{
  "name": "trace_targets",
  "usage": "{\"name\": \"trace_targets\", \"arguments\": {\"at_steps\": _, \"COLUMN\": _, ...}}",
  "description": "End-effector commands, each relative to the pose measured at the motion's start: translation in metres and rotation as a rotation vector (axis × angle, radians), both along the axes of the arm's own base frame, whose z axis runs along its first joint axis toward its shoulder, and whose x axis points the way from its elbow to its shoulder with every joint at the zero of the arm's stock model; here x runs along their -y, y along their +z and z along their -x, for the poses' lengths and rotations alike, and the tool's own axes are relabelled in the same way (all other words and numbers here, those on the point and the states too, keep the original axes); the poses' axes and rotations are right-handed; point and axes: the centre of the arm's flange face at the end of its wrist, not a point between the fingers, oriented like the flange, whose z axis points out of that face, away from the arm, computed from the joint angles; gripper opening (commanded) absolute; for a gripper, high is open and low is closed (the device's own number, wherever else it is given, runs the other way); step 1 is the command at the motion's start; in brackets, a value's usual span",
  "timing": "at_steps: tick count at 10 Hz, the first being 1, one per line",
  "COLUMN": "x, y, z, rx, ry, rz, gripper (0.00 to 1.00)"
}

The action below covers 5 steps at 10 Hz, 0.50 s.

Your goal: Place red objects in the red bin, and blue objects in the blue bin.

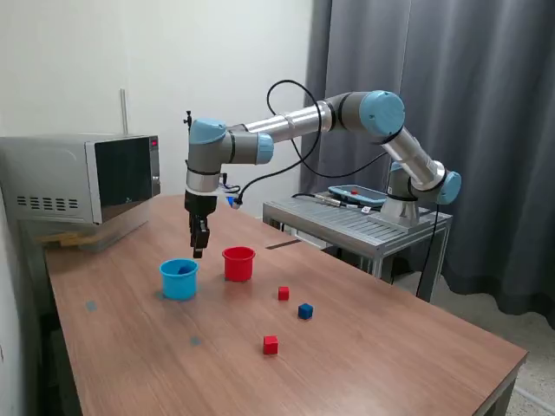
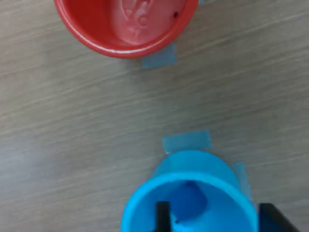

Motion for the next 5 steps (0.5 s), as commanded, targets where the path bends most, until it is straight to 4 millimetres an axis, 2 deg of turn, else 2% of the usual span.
{"name": "trace_targets", "arguments": {"at_steps": 1, "x": 0.005, "y": 0.012, "z": 0.002, "rx": -0.027, "ry": 0.004, "rz": 0.007, "gripper": 1.00}}
{"name": "trace_targets", "arguments": {"at_steps": 3, "x": 0.008, "y": 0.028, "z": 0.004, "rx": -0.052, "ry": 0.009, "rz": 0.002, "gripper": 1.00}}
{"name": "trace_targets", "arguments": {"at_steps": 5, "x": 0.015, "y": 0.026, "z": 0.003, "rx": -0.043, "ry": 0.016, "rz": 0.002, "gripper": 1.00}}
